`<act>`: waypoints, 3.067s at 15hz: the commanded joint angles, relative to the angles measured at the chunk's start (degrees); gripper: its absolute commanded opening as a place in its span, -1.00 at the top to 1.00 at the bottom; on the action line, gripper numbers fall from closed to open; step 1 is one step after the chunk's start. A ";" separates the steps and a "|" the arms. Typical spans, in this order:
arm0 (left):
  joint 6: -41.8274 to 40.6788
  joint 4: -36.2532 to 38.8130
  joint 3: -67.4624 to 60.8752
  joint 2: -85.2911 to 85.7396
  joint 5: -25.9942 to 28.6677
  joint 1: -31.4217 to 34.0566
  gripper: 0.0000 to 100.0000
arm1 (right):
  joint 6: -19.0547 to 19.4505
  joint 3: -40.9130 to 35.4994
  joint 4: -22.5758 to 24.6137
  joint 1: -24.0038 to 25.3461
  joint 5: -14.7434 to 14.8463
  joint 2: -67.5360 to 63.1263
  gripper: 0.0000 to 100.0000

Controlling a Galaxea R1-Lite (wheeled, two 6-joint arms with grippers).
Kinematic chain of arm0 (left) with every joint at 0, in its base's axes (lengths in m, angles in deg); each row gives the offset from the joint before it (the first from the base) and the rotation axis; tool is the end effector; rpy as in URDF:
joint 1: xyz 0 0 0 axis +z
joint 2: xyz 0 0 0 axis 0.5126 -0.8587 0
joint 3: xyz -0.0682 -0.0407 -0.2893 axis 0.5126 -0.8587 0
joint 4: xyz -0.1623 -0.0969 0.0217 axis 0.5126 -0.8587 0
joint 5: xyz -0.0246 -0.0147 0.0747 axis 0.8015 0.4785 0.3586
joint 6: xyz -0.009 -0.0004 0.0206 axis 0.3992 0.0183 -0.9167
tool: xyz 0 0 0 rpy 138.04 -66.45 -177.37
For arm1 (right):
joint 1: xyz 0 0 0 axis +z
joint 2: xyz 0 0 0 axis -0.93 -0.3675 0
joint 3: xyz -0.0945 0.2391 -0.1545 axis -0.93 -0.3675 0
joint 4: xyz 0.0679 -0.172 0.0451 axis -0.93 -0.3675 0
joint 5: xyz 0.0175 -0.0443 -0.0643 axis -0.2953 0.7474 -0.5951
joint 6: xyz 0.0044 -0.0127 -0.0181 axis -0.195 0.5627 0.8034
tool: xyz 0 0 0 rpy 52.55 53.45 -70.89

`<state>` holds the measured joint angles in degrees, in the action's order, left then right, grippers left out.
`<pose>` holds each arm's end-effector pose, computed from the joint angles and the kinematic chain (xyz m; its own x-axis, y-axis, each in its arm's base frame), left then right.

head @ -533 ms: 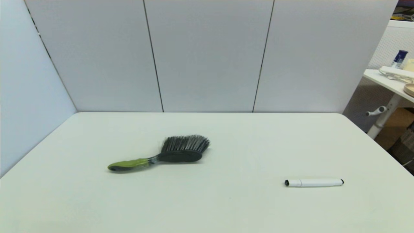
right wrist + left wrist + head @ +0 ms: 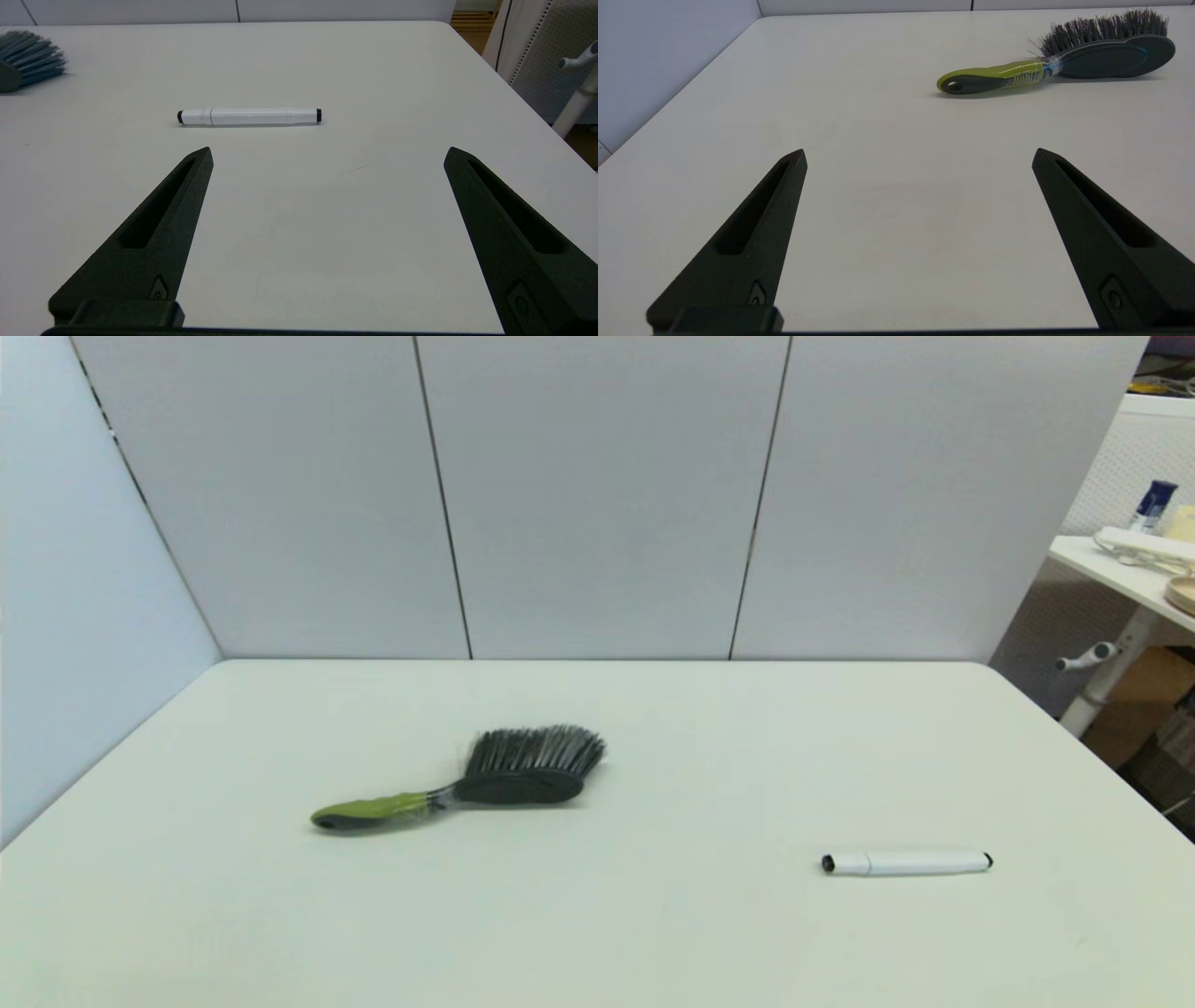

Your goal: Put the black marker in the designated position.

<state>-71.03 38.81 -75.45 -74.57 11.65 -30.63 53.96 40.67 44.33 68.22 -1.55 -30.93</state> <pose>-0.0229 -0.0004 0.0749 0.9999 -0.0097 -0.0035 0.0099 0.9987 0.0504 -0.0228 0.0000 0.0764 0.9999 -0.0022 0.0104 0.0021 1.0000 0.0098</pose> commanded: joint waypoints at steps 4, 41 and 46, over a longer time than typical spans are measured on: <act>-0.01 0.00 0.00 -0.07 0.02 0.06 -1.00 | -0.07 0.00 0.02 -0.04 -0.08 -0.07 -1.00; -0.01 0.00 0.00 -0.07 0.02 -0.03 -1.00 | -60.89 98.17 -42.44 26.67 26.73 -103.43 -1.00; -0.01 0.00 0.00 -0.07 0.02 0.06 -1.00 | -90.95 101.78 -64.58 26.24 26.29 -108.79 -1.00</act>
<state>-71.00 38.81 -75.45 -74.57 11.65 -30.63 -23.52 140.67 -10.73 94.52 24.91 -136.35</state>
